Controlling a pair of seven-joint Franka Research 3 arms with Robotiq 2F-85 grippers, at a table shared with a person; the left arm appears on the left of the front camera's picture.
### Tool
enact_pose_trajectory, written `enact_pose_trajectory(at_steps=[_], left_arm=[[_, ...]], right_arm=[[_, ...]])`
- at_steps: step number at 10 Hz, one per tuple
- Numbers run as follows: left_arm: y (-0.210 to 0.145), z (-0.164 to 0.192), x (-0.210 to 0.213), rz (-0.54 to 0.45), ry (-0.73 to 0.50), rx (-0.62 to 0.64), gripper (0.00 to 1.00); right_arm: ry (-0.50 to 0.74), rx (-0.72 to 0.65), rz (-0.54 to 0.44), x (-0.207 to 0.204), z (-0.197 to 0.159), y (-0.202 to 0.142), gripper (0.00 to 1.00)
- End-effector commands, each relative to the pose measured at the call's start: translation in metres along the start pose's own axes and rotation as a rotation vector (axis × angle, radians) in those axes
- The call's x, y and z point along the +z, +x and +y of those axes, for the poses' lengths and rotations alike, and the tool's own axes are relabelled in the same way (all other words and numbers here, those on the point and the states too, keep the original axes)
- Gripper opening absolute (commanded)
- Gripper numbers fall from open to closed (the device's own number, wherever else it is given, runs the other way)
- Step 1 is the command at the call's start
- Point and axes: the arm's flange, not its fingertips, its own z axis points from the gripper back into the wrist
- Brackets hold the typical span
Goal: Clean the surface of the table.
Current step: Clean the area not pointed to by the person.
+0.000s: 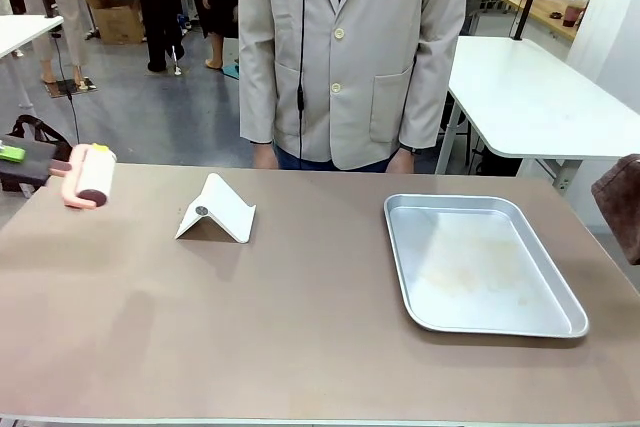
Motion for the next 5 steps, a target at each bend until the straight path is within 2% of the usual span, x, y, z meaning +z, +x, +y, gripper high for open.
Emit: enact_pose_trajectory(at_steps=[1,3,5], left_arm=[[-0.026,0.008,0.025,0.025,-0.091,-0.041,0.23],[-0.042,0.025,0.059,-0.025,-0.091,-0.028,0.23],[-0.056,0.043,0.085,-0.031,-0.124,-0.026,0.23]], right_arm=[[0.016,0.006,0.000,0.001,0.003,-0.002,0.09],[0.016,0.006,0.000,0.001,0.003,-0.002,0.09],[0.016,0.006,0.000,0.001,0.003,-0.002,0.09]])
